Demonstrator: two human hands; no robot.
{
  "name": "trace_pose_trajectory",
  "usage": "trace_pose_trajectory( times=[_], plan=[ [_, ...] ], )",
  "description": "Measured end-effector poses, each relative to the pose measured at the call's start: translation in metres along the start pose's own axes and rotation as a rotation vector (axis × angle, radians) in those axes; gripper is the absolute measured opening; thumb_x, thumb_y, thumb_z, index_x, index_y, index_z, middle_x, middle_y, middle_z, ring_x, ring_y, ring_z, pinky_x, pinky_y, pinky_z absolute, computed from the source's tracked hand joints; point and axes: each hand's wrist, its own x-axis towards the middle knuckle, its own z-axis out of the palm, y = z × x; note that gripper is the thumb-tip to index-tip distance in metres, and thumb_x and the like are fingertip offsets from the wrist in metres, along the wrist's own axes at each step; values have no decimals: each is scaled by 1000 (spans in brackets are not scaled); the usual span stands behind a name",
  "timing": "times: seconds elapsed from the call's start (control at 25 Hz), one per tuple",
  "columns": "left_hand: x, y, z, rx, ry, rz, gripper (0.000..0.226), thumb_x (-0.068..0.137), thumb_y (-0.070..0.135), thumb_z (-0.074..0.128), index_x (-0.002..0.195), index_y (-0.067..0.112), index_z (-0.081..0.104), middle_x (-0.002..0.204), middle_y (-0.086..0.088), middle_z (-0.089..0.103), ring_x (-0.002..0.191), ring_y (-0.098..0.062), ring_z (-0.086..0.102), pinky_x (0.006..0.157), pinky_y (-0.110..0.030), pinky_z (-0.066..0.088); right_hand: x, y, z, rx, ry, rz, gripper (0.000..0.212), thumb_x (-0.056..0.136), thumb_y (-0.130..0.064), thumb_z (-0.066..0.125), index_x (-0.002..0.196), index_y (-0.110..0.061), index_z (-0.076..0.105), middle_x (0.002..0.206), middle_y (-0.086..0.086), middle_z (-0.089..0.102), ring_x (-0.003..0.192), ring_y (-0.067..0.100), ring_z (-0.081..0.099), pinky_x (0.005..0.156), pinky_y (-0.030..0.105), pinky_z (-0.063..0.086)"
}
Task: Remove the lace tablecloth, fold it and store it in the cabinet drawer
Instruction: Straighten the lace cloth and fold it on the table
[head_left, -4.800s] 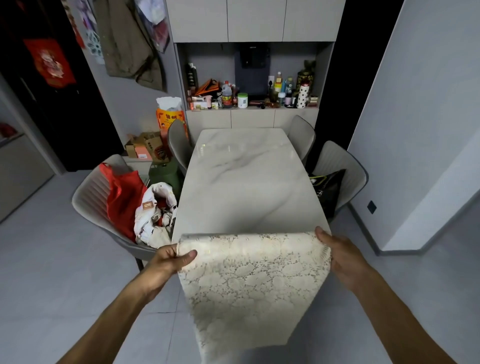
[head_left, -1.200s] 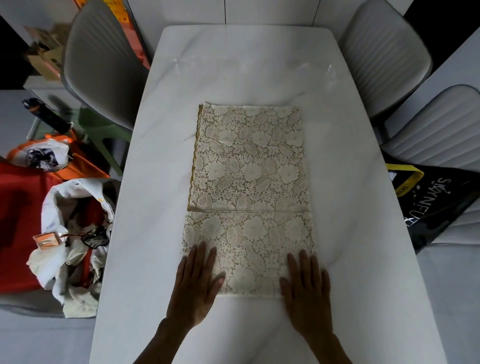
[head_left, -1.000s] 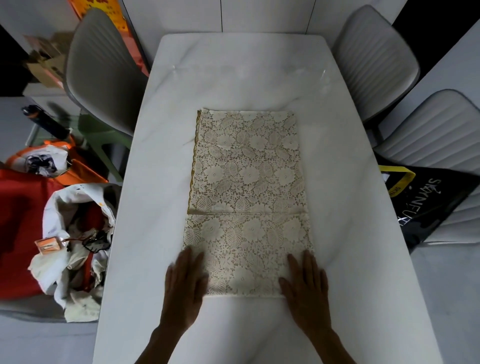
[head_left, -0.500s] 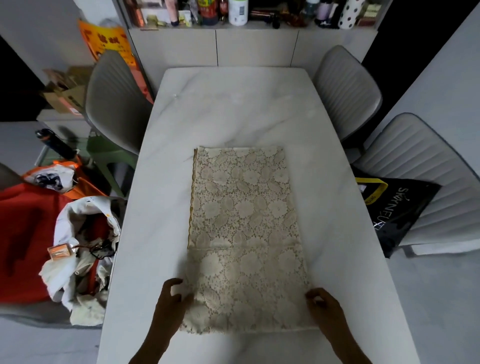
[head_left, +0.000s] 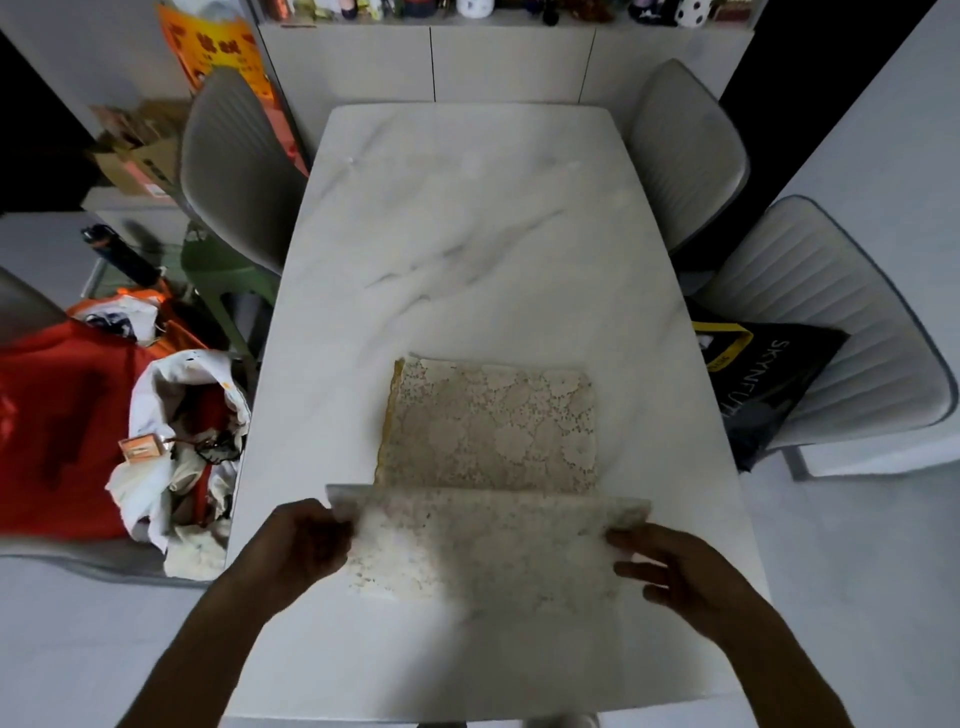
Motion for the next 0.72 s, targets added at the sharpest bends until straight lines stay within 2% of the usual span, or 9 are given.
trace_pose_trajectory(
  times=[0.08,0.16,0.2,0.28,0.36,0.48,0.6,0.64,0.72],
  plan=[
    [23,9,13,90,36,-34,12,70,7,52,64,6,62,60,-11,59,46,-18,50,42,-21,41,26,-8,11,-71,143,-17,20,81,-23,70,96,-11,76,80,4,77,59,23,64,57,28,41],
    [53,7,20,342,145,-2,8,79,5,62,72,10,62,60,-4,46,49,-14,37,43,-21,31,56,-9,26,-171,315,-114,20,81,-20,73,96,-8,75,67,6,68,55,19,53,55,27,40],
    [67,4,24,518,205,34,11,82,8,68,75,14,63,61,-2,46,52,-14,36,47,-22,30,68,-8,32,-265,367,-173,20,82,-19,73,98,-7,74,71,8,67,61,19,55,58,28,43],
    [83,-3,33,751,283,121,22,81,13,75,70,24,60,64,1,54,57,-14,44,54,-24,36,85,-1,41,-369,347,-214,21,83,-16,71,101,-5,72,84,11,71,72,20,62,65,28,46],
    [95,-16,30,767,282,186,31,79,14,78,60,26,56,60,6,56,56,-13,49,54,-24,39,91,11,41,-292,275,-151,20,84,-16,70,103,-14,69,89,1,70,77,16,64,62,26,49],
    [96,-36,18,792,324,237,26,77,7,77,62,9,56,40,15,52,39,0,48,39,-13,35,93,22,37,-288,245,-157,25,84,-14,70,105,-25,63,90,-11,65,81,9,61,58,24,48],
    [98,-25,30,864,352,317,36,79,6,74,50,18,57,36,12,50,38,-4,43,43,-19,33,97,6,49,-281,286,-254,20,86,-7,64,88,-27,67,93,-2,70,78,11,63,58,25,50],
    [101,-12,40,834,347,387,28,81,7,73,58,20,65,44,11,53,42,-8,44,44,-20,34,99,-7,55,-270,305,-335,22,87,-7,62,83,-28,67,93,3,71,77,16,64,61,27,52],
    [101,26,69,677,325,576,3,84,6,72,86,7,73,68,-2,62,44,-8,50,42,-20,40,94,-44,69,-200,317,-522,19,89,-7,62,80,-23,68,86,5,71,77,22,64,63,28,53]
  ],
)
